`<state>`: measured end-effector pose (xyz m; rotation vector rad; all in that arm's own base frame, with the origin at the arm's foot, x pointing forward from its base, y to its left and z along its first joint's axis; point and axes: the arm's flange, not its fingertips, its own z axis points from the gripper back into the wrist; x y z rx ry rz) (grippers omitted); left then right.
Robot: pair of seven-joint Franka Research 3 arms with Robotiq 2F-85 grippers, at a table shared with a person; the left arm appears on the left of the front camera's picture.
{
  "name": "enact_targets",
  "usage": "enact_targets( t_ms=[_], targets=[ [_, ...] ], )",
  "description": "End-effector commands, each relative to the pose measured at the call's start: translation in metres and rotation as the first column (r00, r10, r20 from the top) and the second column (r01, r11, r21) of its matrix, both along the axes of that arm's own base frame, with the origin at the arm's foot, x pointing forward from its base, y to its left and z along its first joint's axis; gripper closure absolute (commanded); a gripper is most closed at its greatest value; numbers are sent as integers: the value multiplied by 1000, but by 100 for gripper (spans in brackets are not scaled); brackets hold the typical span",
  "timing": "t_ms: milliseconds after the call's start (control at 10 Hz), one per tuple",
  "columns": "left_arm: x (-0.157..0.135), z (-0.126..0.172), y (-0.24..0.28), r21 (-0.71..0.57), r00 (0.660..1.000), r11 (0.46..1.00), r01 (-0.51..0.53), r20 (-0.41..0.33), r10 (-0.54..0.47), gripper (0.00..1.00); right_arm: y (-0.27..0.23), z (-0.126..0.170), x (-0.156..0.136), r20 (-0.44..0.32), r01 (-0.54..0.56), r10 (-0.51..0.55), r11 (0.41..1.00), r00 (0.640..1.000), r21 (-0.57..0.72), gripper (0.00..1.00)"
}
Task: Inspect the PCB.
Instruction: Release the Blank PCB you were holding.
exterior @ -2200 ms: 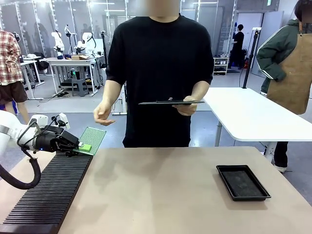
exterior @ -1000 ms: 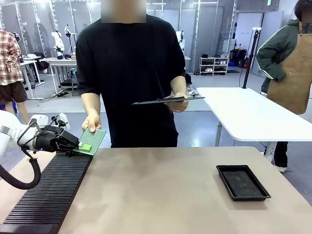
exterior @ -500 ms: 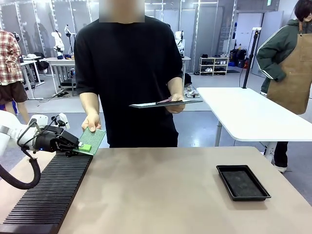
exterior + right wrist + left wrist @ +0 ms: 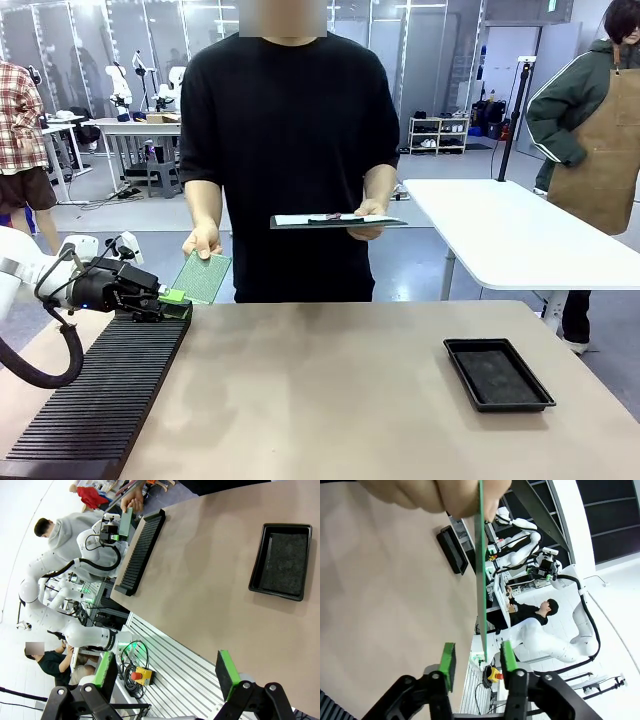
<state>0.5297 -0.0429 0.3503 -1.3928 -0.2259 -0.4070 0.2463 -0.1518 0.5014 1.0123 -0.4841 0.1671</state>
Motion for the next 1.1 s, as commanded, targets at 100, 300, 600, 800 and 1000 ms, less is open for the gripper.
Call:
enact_targets(
  t_ms=[100,300,600,800,1000],
  targets=[
    [-1,1,2,-21,1000,1000,20,4,-20,0,0,1,1,21,-8,8,1000,1000,7,0],
    [-2,1,2,-18,1000,1000,19,3,-19,0,0,1,1,21,-8,8,1000,1000,7,0],
    [-1,1,4,-14,1000,1000,7,1,-7,0,0,1,1,21,-8,8,1000,1000,7,0],
    [-5,4,9,-9,1000,1000,-15,6,15,0,0,1,1,21,-8,8,1000,1000,7,0],
    [0,0,3,-3,1000,1000,-4,-1,4,0,0,1,1,21,-8,8,1000,1000,7,0]
  ],
)
